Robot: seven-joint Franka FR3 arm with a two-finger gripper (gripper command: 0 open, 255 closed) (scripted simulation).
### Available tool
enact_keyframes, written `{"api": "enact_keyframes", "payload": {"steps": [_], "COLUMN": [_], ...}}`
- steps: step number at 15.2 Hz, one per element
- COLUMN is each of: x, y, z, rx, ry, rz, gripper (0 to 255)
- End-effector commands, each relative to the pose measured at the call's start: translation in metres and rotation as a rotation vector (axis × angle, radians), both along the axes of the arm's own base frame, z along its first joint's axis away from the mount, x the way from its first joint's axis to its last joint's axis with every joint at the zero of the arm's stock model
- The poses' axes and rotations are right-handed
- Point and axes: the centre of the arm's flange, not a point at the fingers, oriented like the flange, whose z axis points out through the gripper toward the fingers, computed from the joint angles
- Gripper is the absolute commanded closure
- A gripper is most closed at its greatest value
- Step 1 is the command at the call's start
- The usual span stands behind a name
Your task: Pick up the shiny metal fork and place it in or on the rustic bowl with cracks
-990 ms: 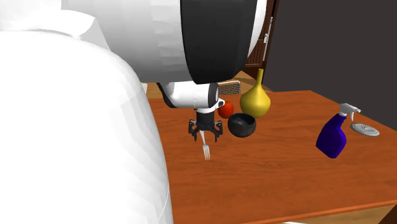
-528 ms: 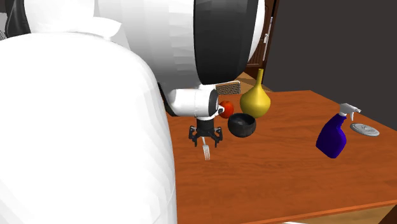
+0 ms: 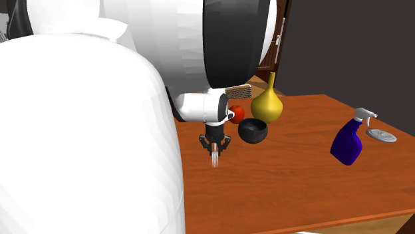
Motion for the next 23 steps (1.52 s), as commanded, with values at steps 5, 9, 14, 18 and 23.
{"api": "enact_keyframes", "payload": {"steps": [5, 9, 14, 18, 23], "x": [0.000, 0.000, 0.000, 0.000, 0.000], "y": [0.000, 0.000, 0.000, 0.000, 0.000], "z": [0.000, 0.005, 0.032, 0.053, 0.079], "rx": [0.000, 0.000, 0.000, 0.000, 0.000], "ry": [0.000, 0.000, 0.000, 0.000, 0.000], "rz": [0.000, 0.000, 0.000, 0.000, 0.000], "gripper": [255, 255, 255, 255, 255]}}
